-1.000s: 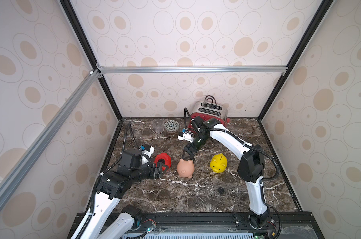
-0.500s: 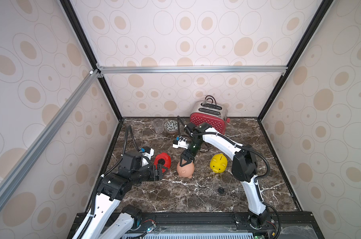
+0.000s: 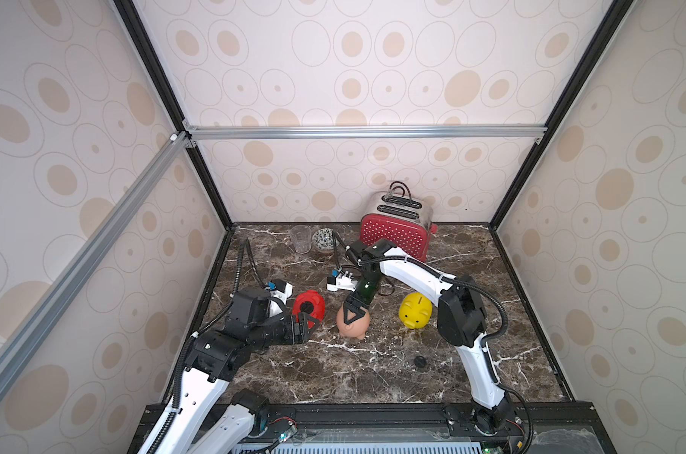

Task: Close piggy banks
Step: Turn over the piggy bank at the center of the board.

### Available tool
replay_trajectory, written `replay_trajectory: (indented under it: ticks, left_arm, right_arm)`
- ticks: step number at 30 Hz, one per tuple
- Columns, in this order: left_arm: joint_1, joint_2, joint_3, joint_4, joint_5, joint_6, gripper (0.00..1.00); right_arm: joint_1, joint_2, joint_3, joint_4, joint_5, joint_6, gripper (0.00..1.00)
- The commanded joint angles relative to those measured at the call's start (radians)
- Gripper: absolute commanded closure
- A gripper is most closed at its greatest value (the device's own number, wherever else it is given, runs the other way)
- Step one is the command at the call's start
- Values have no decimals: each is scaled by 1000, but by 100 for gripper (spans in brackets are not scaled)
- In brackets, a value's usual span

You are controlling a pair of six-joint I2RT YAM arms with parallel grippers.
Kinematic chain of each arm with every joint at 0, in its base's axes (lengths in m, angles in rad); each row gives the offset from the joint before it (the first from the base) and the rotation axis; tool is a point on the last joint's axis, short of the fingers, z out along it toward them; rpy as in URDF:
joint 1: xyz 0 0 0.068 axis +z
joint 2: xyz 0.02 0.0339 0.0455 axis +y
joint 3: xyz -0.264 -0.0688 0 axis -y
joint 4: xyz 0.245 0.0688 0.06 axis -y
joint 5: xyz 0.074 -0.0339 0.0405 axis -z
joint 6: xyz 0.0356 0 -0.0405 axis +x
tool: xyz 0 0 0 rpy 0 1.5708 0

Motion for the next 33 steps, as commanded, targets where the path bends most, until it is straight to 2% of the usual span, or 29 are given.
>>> replay_trajectory:
  ticks: [1, 9, 17, 25, 33]
  left_arm:
    - [6, -10, -1, -22, -5, 20, 20]
    - [6, -12, -4, -18, -3, 20, 20]
    - [6, -15, -4, -20, -3, 22, 20]
    - [6, -15, -7, -15, -1, 22, 20]
    - [6, -9, -10, -8, 3, 23, 19]
  right_arm:
    - [25, -24, -27, -26, 42, -37, 23]
    - [85, -92, -115, 29, 180, -24, 31]
    - [164, -223, -291, 149, 318, 20, 35]
    - [287, -350, -513, 316, 561, 76, 36]
    - [423, -462, -679, 465, 727, 113, 37]
